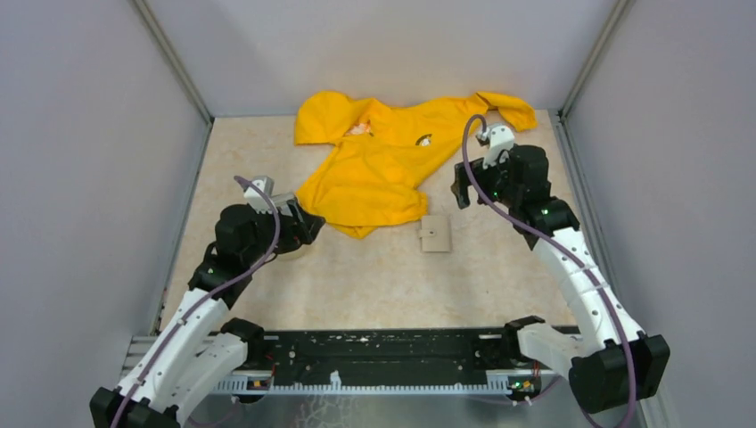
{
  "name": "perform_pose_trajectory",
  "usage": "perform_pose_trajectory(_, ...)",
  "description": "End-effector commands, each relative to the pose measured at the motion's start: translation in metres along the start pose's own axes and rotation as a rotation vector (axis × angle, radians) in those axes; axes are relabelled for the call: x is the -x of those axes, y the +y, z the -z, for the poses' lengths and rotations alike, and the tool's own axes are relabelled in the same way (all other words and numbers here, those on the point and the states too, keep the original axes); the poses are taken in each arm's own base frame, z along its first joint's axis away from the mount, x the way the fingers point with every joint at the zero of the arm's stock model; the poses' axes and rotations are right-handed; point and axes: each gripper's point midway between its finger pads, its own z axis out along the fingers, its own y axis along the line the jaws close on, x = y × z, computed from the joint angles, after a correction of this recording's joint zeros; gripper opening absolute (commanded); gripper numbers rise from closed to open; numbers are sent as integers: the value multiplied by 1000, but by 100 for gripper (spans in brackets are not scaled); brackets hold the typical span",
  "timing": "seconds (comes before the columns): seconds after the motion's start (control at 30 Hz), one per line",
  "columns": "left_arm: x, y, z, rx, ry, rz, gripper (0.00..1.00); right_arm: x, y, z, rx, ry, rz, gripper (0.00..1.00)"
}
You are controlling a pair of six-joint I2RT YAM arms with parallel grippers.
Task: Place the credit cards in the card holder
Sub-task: Pick up the card holder from the center of the board.
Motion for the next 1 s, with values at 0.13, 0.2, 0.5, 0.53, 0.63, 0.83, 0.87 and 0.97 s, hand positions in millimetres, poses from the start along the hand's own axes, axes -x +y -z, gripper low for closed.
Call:
perform_pose_trajectory(0.13,26,-9,5,-91,-44,106,99,13,-38,10,-58,-18,-163,99)
perform_pose_trajectory(0.2,26,-11,8,-121,-41,134,99,13,-38,13,-33,-40,-176,99)
perform_pose_trajectory(0.5,24,-33,23,-298,-13,150,96,8,-2,27,277,-92,-123,98)
perform_pose_trajectory(0.53,22,-35,23,-309,-8,144,95,8,1,28,310,-88,-116,99)
perform_pose_trajectory(0.63,9,-46,18,-325,32,106,92,8,8,29,378,-92,-98,99)
perform_pose_trajectory(0.83,-27,-80,-1,-357,106,-7,93,6,16,25,470,-138,-24,94)
perform_pose_trajectory(0.87,-29,-84,-3,-375,98,-16,93,5,16,23,481,-149,-9,93)
perform_pose_trajectory(0.97,-42,-87,-12,-396,80,3,93,-3,15,13,505,-162,12,92)
